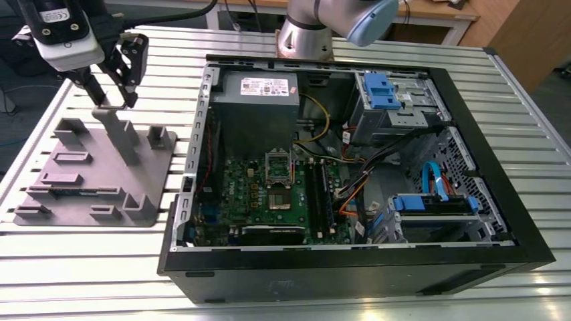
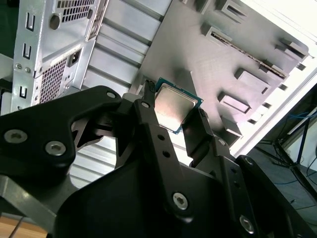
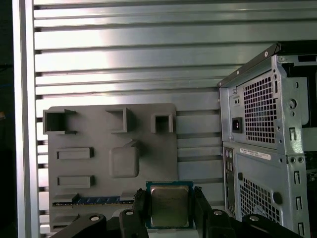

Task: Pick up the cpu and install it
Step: 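Pick up the cpu and move it towards the insertion slot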

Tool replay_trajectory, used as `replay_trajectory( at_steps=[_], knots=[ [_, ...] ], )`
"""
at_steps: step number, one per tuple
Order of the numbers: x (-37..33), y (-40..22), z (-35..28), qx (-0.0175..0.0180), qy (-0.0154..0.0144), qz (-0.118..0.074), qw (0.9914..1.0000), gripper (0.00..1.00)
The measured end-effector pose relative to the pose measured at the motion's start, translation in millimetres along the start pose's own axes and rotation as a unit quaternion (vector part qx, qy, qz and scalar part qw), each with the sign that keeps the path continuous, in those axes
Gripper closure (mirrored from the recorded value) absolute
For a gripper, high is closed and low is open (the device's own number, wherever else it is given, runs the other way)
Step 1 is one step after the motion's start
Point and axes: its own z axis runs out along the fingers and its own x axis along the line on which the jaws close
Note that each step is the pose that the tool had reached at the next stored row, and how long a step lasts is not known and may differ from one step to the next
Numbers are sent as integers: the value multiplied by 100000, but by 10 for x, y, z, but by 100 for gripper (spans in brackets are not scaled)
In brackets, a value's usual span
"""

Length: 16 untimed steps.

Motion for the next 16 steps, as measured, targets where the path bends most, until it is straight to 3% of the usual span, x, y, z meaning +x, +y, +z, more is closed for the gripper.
replay_trajectory(
  at_steps=[16],
  knots=[
    [-99, 6, 2, 1, -1, -1, 100000, 53]
  ],
)
